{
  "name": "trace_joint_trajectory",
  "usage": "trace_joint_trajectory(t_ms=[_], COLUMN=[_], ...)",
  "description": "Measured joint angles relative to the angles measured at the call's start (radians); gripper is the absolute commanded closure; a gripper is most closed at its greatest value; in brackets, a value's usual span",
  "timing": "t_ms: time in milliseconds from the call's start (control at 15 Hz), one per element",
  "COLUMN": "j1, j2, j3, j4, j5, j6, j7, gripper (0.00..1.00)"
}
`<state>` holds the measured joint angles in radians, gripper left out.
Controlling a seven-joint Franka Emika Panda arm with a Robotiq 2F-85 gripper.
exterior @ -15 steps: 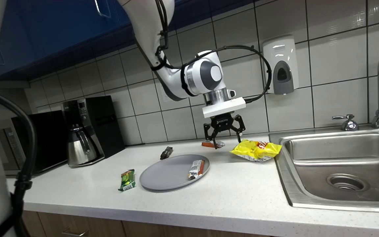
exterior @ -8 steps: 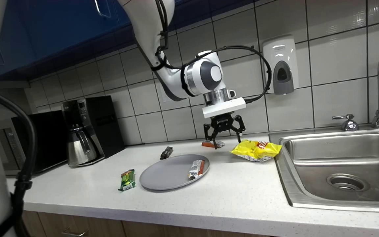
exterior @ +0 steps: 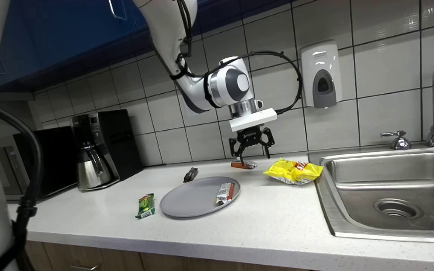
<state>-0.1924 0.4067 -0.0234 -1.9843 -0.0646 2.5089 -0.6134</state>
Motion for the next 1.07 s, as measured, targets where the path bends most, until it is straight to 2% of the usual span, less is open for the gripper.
trace_joint_trajectory(t_ms=[1067], j1=[-0.027], j2=[0.187], j3=[0.066], j4=[0.23], j5=[0.003], j6=[-0.017], j7=[-0.352], gripper=[0.0])
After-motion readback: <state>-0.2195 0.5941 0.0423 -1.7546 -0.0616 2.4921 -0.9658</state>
